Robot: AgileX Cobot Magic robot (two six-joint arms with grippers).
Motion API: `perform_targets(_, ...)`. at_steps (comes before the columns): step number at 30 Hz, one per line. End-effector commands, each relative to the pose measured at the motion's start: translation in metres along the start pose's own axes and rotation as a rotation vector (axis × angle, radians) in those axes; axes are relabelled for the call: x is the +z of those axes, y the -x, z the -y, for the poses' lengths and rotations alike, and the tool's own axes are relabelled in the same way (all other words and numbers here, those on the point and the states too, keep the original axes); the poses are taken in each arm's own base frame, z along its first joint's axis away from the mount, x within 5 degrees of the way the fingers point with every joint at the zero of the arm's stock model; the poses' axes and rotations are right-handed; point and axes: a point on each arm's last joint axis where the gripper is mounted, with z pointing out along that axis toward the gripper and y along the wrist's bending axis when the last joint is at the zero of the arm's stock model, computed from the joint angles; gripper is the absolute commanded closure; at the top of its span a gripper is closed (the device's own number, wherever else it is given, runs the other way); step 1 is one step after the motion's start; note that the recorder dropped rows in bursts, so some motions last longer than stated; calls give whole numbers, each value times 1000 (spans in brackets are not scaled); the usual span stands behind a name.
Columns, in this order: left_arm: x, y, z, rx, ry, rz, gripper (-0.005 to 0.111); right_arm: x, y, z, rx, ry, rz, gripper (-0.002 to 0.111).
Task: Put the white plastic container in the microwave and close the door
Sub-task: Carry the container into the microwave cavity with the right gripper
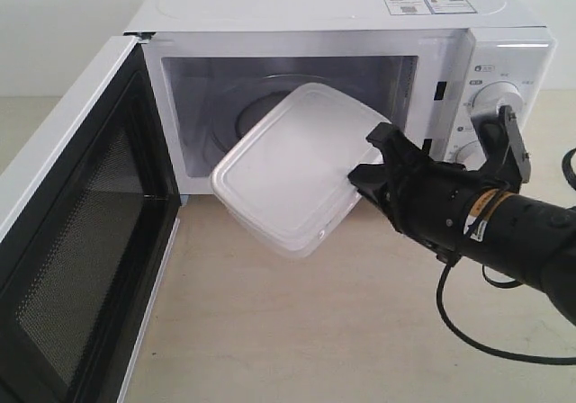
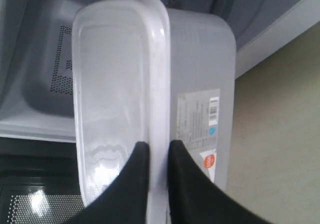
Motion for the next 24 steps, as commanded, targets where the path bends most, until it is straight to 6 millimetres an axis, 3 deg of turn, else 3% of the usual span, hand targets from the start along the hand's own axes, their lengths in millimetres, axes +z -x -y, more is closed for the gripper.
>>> perform_targets(1,0,0,0,-10,0,3,102,5,5,-2,25,51,59,108)
perform_targets(14,0,0,0,-10,0,3,102,27,12,-11,73,96,110,108)
perform_targets(24,0,0,0,-10,0,3,102,25,-10,-19,234,59,248,108)
